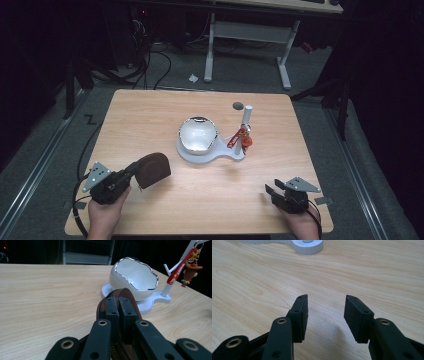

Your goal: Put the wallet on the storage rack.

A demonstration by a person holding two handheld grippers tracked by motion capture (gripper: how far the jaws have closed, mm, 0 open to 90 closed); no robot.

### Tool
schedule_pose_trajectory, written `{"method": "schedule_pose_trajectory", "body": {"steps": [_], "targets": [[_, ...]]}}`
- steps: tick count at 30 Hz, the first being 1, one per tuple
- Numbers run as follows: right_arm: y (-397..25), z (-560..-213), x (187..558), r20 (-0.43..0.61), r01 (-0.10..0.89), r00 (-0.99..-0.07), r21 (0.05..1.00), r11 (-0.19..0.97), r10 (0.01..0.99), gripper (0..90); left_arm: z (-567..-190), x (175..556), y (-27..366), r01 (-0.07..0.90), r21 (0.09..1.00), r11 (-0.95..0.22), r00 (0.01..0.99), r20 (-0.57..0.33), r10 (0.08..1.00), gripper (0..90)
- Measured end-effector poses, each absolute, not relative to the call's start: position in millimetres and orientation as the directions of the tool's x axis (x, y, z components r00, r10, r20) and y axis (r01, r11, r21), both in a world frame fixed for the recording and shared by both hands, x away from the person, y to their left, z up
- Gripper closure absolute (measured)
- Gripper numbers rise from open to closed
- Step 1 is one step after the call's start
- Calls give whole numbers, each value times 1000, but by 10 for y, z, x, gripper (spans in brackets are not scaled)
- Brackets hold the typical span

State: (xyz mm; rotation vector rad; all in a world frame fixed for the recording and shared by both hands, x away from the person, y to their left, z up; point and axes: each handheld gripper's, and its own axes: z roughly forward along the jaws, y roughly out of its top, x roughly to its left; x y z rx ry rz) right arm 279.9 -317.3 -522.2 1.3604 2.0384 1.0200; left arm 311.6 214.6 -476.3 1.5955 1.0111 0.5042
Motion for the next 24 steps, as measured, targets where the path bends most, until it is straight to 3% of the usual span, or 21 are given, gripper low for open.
{"method": "schedule_pose_trajectory", "body": {"steps": [24], "targets": [[-3224,-5192,2798,18,547,-392,808,218,920,548,-4466,3318,1926,302,953,20,554,-192,810,874]]}}
